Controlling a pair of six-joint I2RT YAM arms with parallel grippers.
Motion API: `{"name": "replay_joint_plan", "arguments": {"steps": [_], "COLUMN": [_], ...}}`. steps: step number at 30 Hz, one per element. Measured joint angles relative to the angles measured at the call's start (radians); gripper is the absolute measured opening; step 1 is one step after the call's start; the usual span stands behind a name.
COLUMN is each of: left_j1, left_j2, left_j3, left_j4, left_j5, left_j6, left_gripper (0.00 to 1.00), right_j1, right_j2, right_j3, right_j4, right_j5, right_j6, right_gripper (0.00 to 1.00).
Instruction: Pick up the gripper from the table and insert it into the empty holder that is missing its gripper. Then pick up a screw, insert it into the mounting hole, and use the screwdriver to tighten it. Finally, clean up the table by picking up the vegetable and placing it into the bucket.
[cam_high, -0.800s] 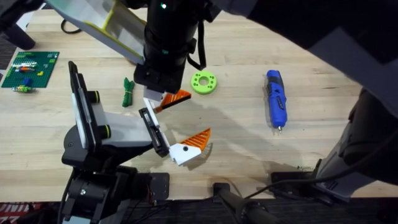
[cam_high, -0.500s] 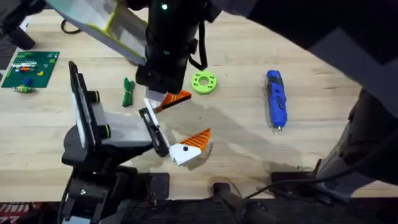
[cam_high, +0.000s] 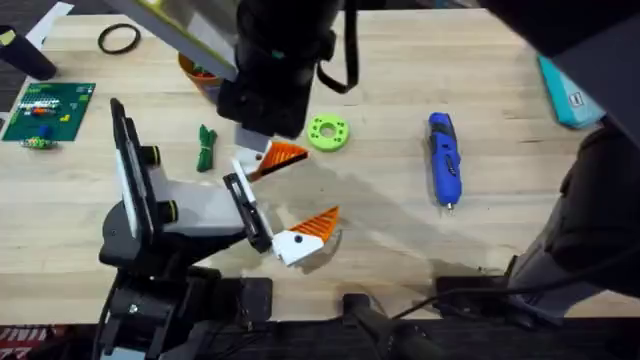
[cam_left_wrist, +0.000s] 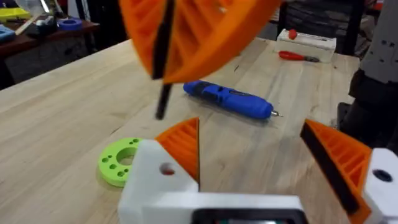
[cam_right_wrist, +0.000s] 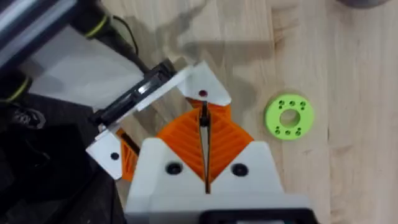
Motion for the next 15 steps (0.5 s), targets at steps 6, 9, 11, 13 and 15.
{"name": "replay_joint_plan", "arguments": {"steps": [6, 9, 11, 13, 15], "left_j1": [0.000, 0.000, 0.000, 0.000, 0.000], "left_j2": [0.000, 0.000, 0.000, 0.000, 0.000], "left_j3": [0.000, 0.000, 0.000, 0.000, 0.000], "left_j4": [0.000, 0.000, 0.000, 0.000, 0.000], "left_j5": [0.000, 0.000, 0.000, 0.000, 0.000], "left_j6": [0.000, 0.000, 0.000, 0.000, 0.000], "left_gripper": [0.990, 0.990, 0.990, 0.990, 0.990], "right_j1": [0.000, 0.000, 0.001, 0.004, 0.011], "right_j2": [0.000, 0.000, 0.000, 0.000, 0.000], "right_j3": [0.004, 0.004, 0.005, 0.005, 0.005], "right_j4": [-0.054, -0.054, -0.054, -0.054, -0.053], "right_j5": [0.003, 0.007, 0.019, 0.034, 0.043], "right_j6": [-0.014, -0.027, -0.033, -0.038, -0.042], "right_gripper": [0.004, 0.004, 0.004, 0.004, 0.004]}}
